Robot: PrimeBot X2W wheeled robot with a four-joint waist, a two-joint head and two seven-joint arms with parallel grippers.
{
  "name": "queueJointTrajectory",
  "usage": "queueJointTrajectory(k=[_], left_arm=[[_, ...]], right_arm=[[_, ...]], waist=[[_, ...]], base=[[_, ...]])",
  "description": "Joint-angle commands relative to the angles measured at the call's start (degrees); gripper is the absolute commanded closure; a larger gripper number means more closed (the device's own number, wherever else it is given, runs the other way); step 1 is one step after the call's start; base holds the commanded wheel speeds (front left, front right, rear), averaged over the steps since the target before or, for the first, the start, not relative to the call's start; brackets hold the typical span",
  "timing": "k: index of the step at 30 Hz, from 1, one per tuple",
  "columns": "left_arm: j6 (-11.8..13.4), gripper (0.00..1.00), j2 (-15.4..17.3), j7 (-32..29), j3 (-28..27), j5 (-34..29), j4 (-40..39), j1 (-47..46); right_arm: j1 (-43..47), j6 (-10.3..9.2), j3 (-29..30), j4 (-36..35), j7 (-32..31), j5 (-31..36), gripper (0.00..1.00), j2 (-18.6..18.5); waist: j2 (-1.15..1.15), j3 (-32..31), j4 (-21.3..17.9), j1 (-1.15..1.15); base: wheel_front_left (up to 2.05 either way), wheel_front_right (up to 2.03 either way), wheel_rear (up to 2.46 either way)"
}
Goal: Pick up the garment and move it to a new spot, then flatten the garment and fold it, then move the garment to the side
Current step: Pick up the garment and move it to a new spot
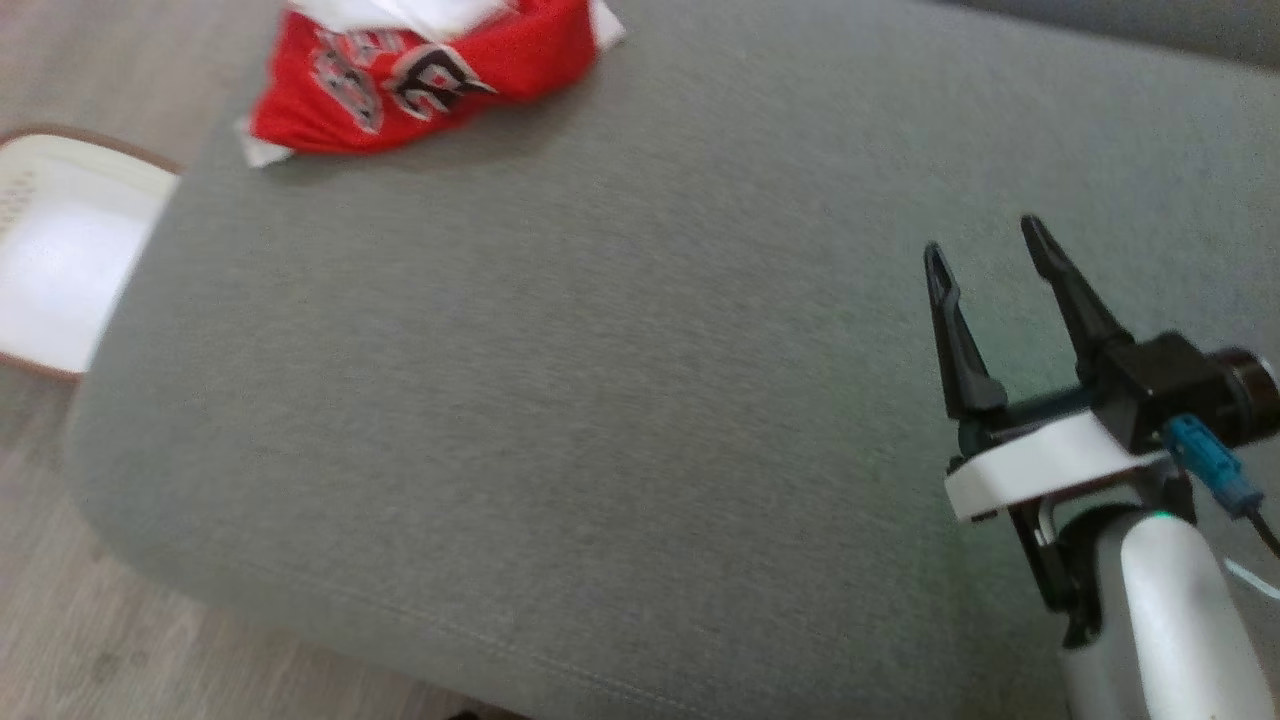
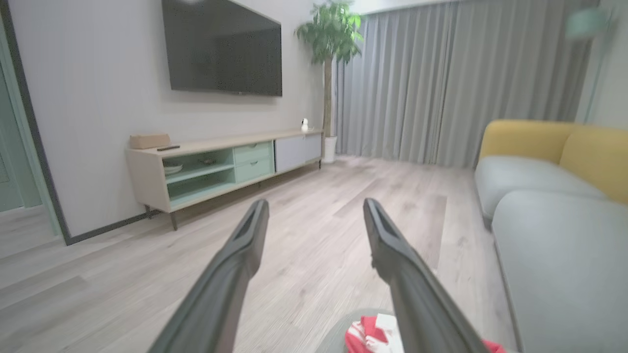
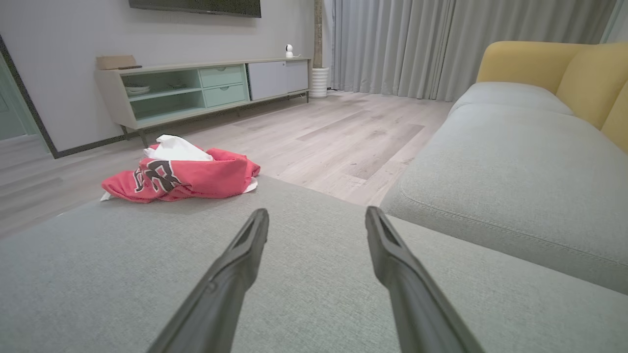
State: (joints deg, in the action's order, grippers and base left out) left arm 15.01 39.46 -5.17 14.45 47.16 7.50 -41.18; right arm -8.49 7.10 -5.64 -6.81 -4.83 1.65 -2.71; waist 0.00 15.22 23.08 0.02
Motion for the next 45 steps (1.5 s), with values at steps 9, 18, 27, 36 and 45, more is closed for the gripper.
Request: queueJointTrajectory(k=[9,18,27,36,45], left_arm=[[-2.6,0.0,4.2,-5.7,-0.3,-1.6,15.2,-14.7],[-5.2,0.0,-0.2,-9.7,2.6,0.0,26.2,-19.8],[-5.8,0.0,-2.9,-14.7,2.8,2.9,33.9,-23.1],[-6.3,1.0,-2.9,-14.3,3.4,2.6,37.2,-24.2],[-7.2,1.0,1.3,-10.1,3.9,-0.4,36.8,-26.9]], right_arm=[[-5.0,0.39,-2.2,-9.5,-4.6,3.9,0.0,-0.2],[-4.6,0.39,0.0,-14.6,-5.5,6.4,0.0,-0.9],[-4.4,0.39,0.9,-14.0,-3.8,7.7,0.0,-0.6],[-5.7,0.39,1.5,-12.4,-1.7,7.2,0.0,-0.3],[-5.7,0.39,2.2,-7.9,0.7,4.0,0.0,-0.2]], waist=[[0.0,16.1,-12.7,-0.02],[0.0,23.3,-15.6,-0.02],[0.0,26.1,-16.7,-0.02],[0.0,24.4,-17.6,-0.02],[0.0,17.3,-18.3,-0.02]], base=[[0.0,0.0,0.0],[0.0,0.0,0.0],[0.0,0.0,0.0],[0.0,0.0,0.0],[0.0,0.0,0.0]])
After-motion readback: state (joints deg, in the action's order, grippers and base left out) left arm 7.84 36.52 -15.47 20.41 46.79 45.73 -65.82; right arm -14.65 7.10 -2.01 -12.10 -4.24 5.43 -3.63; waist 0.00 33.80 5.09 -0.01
